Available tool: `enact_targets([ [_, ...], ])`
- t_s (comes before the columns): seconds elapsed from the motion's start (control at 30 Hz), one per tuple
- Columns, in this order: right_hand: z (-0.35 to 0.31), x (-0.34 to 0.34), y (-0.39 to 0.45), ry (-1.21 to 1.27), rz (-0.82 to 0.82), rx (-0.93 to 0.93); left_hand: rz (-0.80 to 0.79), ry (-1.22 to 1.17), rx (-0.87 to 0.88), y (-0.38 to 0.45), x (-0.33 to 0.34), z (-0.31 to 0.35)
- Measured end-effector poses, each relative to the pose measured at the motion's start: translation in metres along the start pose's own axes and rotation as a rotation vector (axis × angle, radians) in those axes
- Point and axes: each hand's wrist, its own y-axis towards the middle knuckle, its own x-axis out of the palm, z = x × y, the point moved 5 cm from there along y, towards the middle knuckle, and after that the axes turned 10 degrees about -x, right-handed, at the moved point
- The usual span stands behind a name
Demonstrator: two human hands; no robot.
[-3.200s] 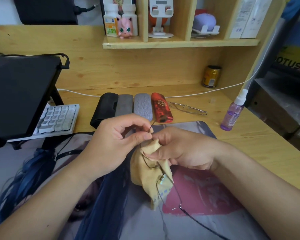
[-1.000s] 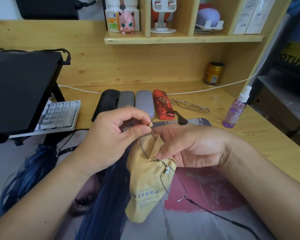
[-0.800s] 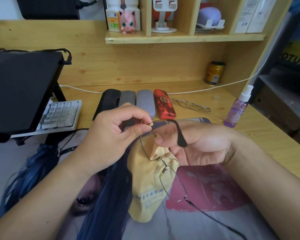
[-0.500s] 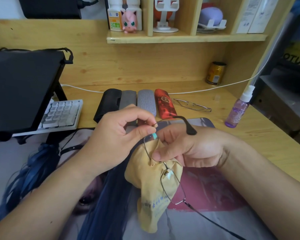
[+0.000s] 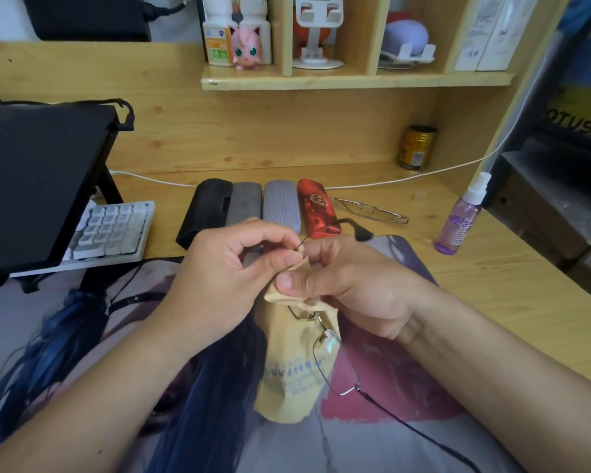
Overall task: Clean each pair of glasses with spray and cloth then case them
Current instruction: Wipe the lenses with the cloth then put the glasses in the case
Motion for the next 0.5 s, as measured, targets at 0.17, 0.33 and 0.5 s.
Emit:
enact_targets([
  [0.17,0.003,0.000,0.004,0.086,0.093,-0.040,0.069,-0.103,-0.052,0.005,-0.013,0.002],
  [0.33,0.003,0.003,0.003,0.128,0.158,-0.079,0.112,-0.220,-0.064,0.005,-0.013,0.000],
  [0.5,0.000,-0.046,0.006,0.064,0.492,-0.059,0.200,-0.209,-0.022,0.006,-0.028,-0.001],
])
